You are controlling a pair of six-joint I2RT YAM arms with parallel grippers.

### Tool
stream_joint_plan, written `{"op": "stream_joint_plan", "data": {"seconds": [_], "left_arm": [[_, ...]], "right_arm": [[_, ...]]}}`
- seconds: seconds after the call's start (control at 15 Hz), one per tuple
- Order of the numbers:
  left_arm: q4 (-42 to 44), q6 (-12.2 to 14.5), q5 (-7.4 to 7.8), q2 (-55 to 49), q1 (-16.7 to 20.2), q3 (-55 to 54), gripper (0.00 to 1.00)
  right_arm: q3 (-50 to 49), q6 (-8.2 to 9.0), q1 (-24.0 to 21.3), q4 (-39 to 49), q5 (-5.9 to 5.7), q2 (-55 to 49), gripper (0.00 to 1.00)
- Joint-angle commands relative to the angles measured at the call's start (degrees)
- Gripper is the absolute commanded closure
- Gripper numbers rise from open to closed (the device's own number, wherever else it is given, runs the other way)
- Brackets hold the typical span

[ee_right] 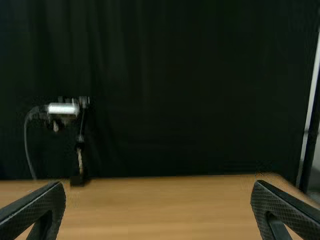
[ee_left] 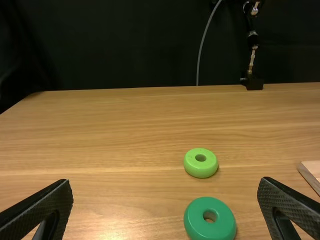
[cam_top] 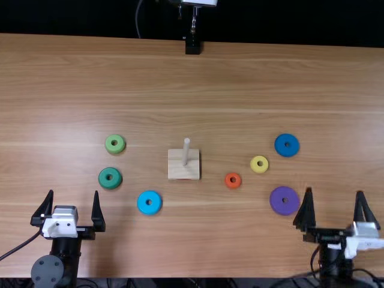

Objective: Build the Hanoi tower: stack the rings onto the peg from bottom to top in this color order: purple, dark blue, light blue, dark green, light green, yellow, orange.

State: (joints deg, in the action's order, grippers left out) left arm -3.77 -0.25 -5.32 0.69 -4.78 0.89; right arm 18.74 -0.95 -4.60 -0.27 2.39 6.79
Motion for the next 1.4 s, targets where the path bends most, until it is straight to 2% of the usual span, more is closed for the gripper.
{"op": "stream_joint_plan", "data": {"seconds": [0.0, 0.27, 0.47, 0.6, 0.93, 1.33], "left_arm": [[-1.9, 0.1, -0.37, -0.7, 0.4, -0.9, 0.00], [-2.0, 0.1, -0.48, -0.7, 0.4, -0.9, 0.00], [-1.9, 0.1, -0.37, -0.7, 0.4, -0.9, 0.00], [-1.9, 0.1, -0.48, -0.7, 0.4, -0.9, 0.00], [-1.9, 0.1, -0.37, -0.7, 0.4, -0.9, 0.00], [-1.9, 0.1, -0.37, -0.7, 0.4, -0.9, 0.00]], "right_arm": [[1.8, 1.37, 0.3, -3.3, 0.45, 5.3, 0.00], [4.0, 1.37, 1.1, -9.9, 0.45, 12.4, 0.00], [9.5, 1.06, 1.2, -20.2, -0.39, 20.7, 0.00], [14.0, 0.63, 1.2, -25.3, 0.03, 27.0, 0.00], [21.4, 1.27, 1.6, -25.7, 0.03, 50.6, 0.00], [23.0, 1.06, 4.2, -27.7, 0.03, 61.6, 0.00]]}}
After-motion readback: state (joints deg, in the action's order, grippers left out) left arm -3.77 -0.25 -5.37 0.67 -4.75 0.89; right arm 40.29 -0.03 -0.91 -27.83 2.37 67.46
